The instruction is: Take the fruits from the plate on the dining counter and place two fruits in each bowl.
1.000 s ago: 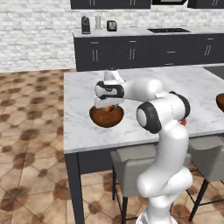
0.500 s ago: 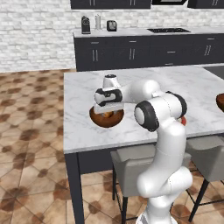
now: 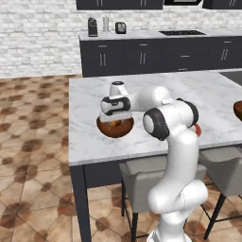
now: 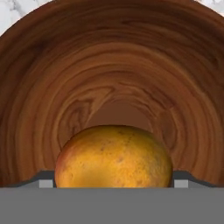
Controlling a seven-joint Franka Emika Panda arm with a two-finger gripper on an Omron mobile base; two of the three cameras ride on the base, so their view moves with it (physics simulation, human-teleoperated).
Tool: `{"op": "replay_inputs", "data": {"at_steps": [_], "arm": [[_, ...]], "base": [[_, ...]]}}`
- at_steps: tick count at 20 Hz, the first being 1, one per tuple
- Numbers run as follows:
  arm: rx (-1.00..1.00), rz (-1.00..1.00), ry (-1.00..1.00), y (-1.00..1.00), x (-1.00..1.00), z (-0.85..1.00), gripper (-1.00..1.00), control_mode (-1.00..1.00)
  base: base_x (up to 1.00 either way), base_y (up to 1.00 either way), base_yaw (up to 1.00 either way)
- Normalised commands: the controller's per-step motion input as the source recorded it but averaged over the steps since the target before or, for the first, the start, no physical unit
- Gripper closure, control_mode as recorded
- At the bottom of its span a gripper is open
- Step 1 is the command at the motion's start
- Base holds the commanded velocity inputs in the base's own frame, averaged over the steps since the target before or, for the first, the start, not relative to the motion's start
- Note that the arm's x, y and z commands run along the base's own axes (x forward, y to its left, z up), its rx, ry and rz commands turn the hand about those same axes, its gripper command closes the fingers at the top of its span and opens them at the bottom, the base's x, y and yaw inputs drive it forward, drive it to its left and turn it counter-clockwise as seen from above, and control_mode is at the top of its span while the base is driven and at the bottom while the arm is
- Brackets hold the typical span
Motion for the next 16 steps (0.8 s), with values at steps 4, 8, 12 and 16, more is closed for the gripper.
{"op": "replay_inputs", "data": {"at_steps": [4, 8, 12, 16], "arm": [[0.00, -0.03, 0.00, 0.00, 0.26, -0.07, 1.00, -1.00], [0.00, -0.01, 0.00, 0.00, 0.00, -0.34, 1.00, -1.00], [0.00, 0.00, 0.00, 0.00, 0.00, -0.02, 1.00, -1.00], [0.00, 0.00, 0.00, 0.00, 0.00, 0.00, -1.00, -1.00]], "base": [[0.00, 0.00, 0.00], [0.00, 0.00, 0.00], [0.00, 0.00, 0.00], [0.00, 0.00, 0.00]]}}
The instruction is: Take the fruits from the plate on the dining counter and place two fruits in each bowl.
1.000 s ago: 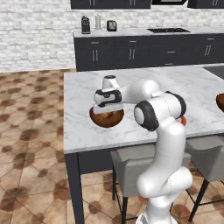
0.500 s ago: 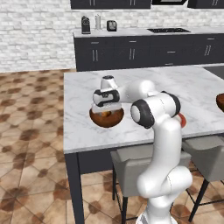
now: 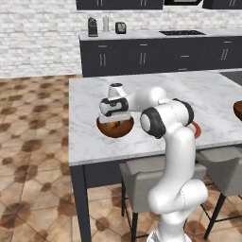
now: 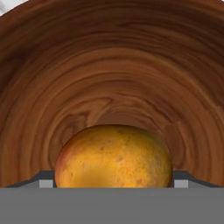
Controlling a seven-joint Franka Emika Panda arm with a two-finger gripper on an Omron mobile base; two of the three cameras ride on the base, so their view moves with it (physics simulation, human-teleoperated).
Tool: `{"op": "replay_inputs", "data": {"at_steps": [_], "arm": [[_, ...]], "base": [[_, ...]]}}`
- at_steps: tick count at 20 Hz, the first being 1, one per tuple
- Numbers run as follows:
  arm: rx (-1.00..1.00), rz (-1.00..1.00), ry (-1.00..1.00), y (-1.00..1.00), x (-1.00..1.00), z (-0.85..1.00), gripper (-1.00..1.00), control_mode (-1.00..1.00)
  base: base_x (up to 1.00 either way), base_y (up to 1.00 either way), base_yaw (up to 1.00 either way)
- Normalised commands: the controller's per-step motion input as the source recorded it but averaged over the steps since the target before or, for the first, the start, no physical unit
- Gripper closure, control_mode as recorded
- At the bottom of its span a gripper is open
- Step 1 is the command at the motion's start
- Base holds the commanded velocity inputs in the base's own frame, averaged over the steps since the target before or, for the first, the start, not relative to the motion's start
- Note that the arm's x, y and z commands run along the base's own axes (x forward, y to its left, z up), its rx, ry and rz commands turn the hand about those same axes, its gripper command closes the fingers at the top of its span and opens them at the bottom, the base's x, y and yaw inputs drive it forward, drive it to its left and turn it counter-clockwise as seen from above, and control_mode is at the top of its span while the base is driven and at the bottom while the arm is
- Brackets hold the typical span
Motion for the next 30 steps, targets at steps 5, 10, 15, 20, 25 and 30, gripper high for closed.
{"op": "replay_inputs", "data": {"at_steps": [5, 10, 15, 20, 25, 30], "arm": [[0.00, 0.00, 0.00, 0.00, 0.00, 0.02, -1.00, -1.00], [0.00, 0.00, 0.00, 0.00, -0.02, 0.27, -1.00, -1.00], [0.00, 0.00, 0.00, 0.00, -0.16, 0.43, -1.00, -1.00], [0.01, -0.10, 0.00, -0.34, -0.50, 0.23, -1.00, -1.00], [0.06, -0.19, 0.00, -0.73, -0.47, 0.02, -1.00, -1.00], [0.07, -0.28, 0.00, -0.91, -0.24, 0.00, -1.00, -1.00]], "base": [[0.00, 0.00, 0.00], [0.00, 0.00, 0.00], [0.00, 0.00, 0.00], [0.00, 0.00, 0.00], [0.00, 0.00, 0.00], [0.00, 0.00, 0.00]]}}
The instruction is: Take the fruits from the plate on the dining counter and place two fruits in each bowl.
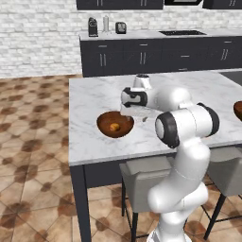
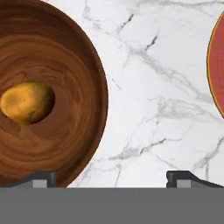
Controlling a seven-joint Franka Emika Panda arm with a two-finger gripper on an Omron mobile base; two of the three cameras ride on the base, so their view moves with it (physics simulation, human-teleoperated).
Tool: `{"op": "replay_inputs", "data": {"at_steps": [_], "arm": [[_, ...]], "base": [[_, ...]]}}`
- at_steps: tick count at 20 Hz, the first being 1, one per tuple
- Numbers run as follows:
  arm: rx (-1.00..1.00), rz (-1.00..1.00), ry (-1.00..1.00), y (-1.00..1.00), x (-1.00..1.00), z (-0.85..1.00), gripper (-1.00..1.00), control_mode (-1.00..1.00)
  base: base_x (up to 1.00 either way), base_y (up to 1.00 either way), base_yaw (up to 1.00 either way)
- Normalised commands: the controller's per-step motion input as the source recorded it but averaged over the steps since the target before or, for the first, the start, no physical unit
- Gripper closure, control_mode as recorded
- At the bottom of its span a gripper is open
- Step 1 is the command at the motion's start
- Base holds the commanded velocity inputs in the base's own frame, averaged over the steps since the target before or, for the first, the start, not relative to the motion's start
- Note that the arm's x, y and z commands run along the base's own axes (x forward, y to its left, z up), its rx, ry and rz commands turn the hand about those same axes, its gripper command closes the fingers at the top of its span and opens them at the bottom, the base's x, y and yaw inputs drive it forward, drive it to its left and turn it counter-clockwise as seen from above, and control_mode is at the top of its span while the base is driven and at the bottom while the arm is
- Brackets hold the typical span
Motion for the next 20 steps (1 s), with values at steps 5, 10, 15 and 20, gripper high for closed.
{"op": "replay_inputs", "data": {"at_steps": [5, 10, 15, 20], "arm": [[0.03, -0.29, 0.03, -0.89, -0.06, 0.00, -1.00, -1.00], [0.00, -0.16, 0.07, -0.84, -0.03, -0.03, -1.00, -1.00], [0.00, -0.13, 0.05, -0.93, 0.00, -0.17, -1.00, -1.00], [0.00, -0.10, 0.11, -0.53, 0.04, -0.42, -1.00, -1.00]], "base": [[0.00, 0.00, 0.00], [0.00, 0.00, 0.00], [0.00, 0.00, 0.00], [0.00, 0.00, 0.00]]}}
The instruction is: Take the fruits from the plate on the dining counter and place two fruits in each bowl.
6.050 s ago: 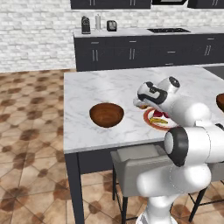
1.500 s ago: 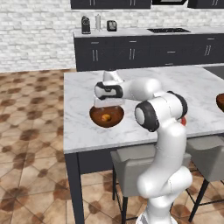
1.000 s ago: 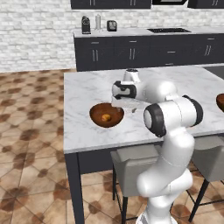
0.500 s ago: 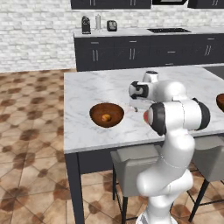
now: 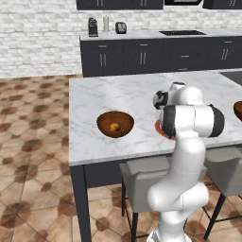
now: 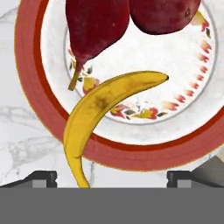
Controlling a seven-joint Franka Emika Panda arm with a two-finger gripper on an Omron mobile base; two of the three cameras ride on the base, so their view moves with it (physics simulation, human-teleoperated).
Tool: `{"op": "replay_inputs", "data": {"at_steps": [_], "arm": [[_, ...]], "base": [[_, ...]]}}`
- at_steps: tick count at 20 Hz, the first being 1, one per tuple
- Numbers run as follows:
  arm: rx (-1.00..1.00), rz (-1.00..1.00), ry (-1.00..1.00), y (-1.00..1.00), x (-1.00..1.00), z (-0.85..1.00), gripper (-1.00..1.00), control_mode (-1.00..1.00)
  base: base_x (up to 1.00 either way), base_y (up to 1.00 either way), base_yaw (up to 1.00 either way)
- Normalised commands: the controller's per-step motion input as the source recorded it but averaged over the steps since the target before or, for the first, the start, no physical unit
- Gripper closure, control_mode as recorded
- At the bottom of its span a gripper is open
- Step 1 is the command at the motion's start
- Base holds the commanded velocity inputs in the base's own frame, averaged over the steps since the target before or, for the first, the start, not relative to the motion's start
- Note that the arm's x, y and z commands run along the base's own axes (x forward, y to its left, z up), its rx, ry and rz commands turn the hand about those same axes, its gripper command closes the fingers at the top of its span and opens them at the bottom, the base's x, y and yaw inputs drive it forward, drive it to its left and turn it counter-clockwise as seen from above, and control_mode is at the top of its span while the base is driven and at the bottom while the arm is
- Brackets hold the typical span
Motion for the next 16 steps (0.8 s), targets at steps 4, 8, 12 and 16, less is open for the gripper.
{"op": "replay_inputs", "data": {"at_steps": [4, 8, 12, 16], "arm": [[-0.02, -0.09, 0.14, 0.00, 0.36, -0.51, -1.00, -1.00], [-0.02, -0.11, 0.10, 0.00, 0.40, -0.18, -1.00, -1.00], [0.00, -0.08, 0.01, -0.09, 0.16, -0.03, -1.00, -1.00], [0.00, -0.03, 0.00, -0.02, 0.00, -0.12, -1.00, -1.00]], "base": [[0.00, 0.00, 0.00], [0.00, 0.00, 0.00], [0.00, 0.00, 0.00], [0.00, 0.00, 0.00]]}}
